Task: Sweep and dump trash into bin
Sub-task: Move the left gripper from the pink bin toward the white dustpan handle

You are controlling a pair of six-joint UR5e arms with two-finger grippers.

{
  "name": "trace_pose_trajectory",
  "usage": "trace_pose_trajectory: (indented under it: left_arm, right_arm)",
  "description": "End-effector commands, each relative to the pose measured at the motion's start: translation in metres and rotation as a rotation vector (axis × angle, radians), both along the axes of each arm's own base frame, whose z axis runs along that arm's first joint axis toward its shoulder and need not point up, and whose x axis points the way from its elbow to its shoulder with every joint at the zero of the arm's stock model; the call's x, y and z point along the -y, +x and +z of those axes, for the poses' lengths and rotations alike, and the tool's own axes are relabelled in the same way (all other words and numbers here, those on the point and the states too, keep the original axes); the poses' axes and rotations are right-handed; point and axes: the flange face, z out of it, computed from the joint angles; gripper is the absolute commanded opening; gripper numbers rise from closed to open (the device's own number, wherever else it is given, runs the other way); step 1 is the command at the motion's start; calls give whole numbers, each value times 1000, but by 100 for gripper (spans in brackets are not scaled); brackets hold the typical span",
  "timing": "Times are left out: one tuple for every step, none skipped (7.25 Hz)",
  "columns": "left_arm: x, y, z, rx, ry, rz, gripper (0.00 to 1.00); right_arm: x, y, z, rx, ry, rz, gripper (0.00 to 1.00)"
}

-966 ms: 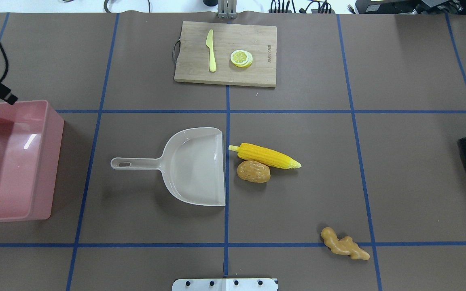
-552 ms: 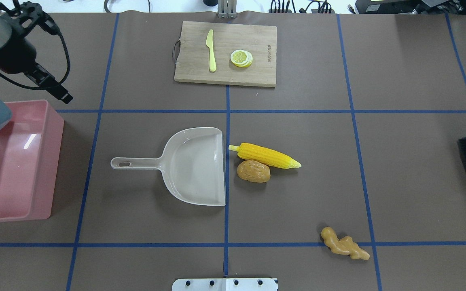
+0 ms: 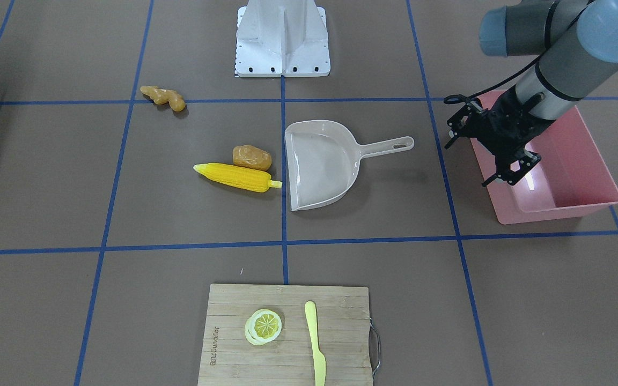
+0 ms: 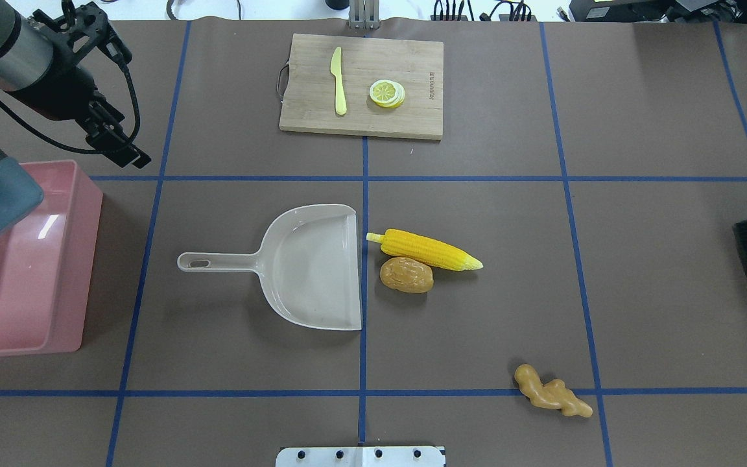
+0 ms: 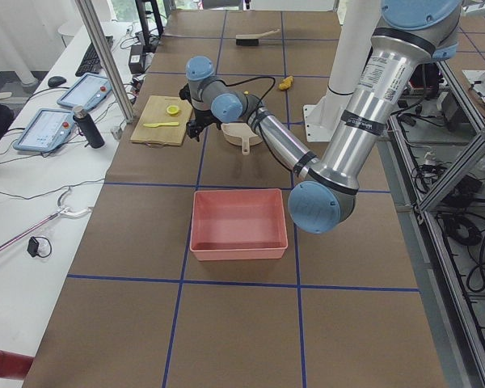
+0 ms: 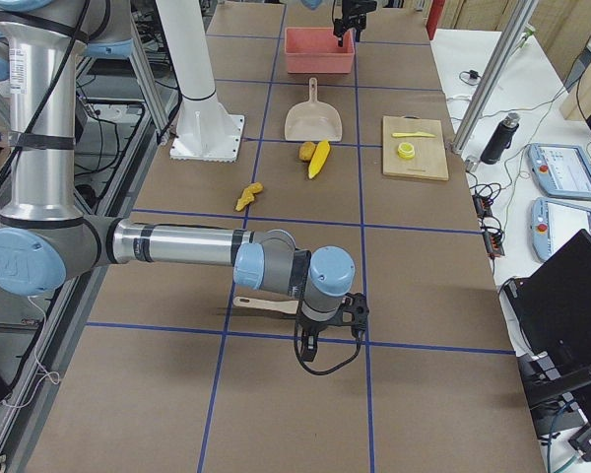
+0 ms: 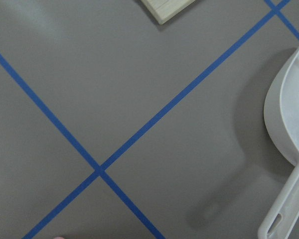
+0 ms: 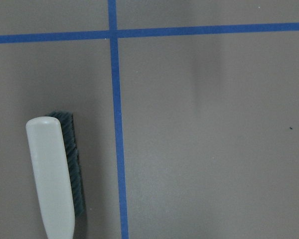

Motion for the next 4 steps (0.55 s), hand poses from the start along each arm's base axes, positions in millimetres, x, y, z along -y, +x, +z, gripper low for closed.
trace_pose_trajectory:
  left_arm:
    - [-7, 4, -5, -23, 177, 76, 98]
    - [-17, 29, -12, -58, 248, 128, 98]
    - [-30, 41, -15, -101, 295, 162, 98]
    - [-38, 39, 10, -117, 324, 166, 99]
  right_arm:
    - [-53, -16, -17, 0, -51, 53, 100]
    - [-74, -33, -24, 3, -5, 63, 100]
    - [-94, -50, -18, 37, -14, 80, 100]
    - [-119, -73, -14, 63, 9, 47, 100]
